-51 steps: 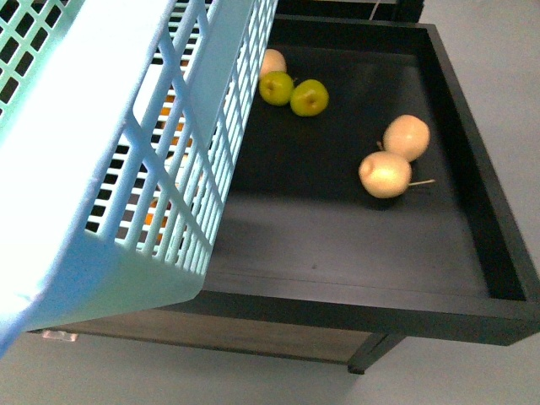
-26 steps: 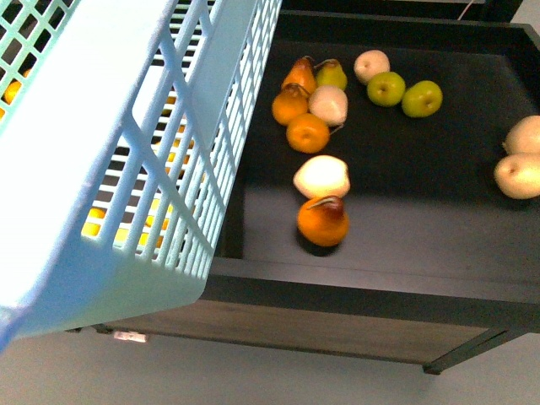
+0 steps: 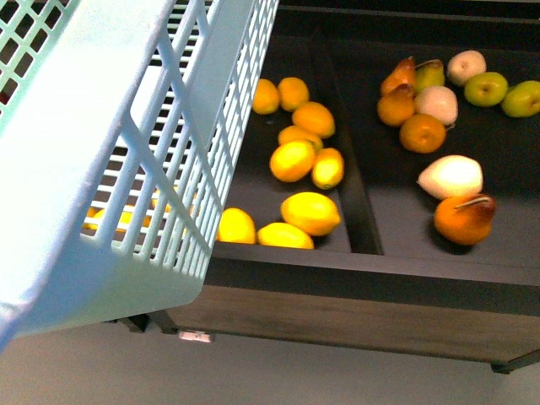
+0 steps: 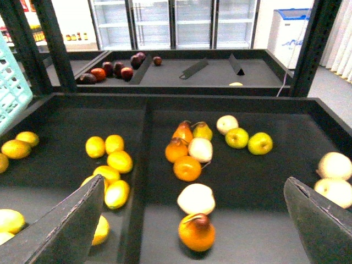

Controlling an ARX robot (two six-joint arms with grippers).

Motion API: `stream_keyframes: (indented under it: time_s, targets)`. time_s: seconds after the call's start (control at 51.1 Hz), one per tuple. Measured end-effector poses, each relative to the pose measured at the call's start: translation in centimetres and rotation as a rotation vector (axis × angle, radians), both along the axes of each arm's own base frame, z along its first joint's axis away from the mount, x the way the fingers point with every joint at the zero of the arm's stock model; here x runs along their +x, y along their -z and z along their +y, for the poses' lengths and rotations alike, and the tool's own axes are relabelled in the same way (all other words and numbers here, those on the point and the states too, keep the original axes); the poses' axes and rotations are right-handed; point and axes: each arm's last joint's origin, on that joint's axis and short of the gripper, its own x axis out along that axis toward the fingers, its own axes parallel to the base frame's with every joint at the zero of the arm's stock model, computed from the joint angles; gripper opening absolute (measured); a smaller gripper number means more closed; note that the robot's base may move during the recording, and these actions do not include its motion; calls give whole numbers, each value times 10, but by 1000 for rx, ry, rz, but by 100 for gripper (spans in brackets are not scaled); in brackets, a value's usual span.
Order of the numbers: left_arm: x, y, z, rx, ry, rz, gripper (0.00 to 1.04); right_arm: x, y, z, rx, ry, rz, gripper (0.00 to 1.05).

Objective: Pick lemon and mango into basket

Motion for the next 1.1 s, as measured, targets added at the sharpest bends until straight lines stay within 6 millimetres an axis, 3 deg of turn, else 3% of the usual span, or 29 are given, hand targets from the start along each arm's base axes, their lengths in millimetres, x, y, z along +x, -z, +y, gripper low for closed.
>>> stream_keyframes:
  time_s: [1.096]
  targets:
    - [0,0,1,2,-8,-3,5,0,0,0,0,0,0,96]
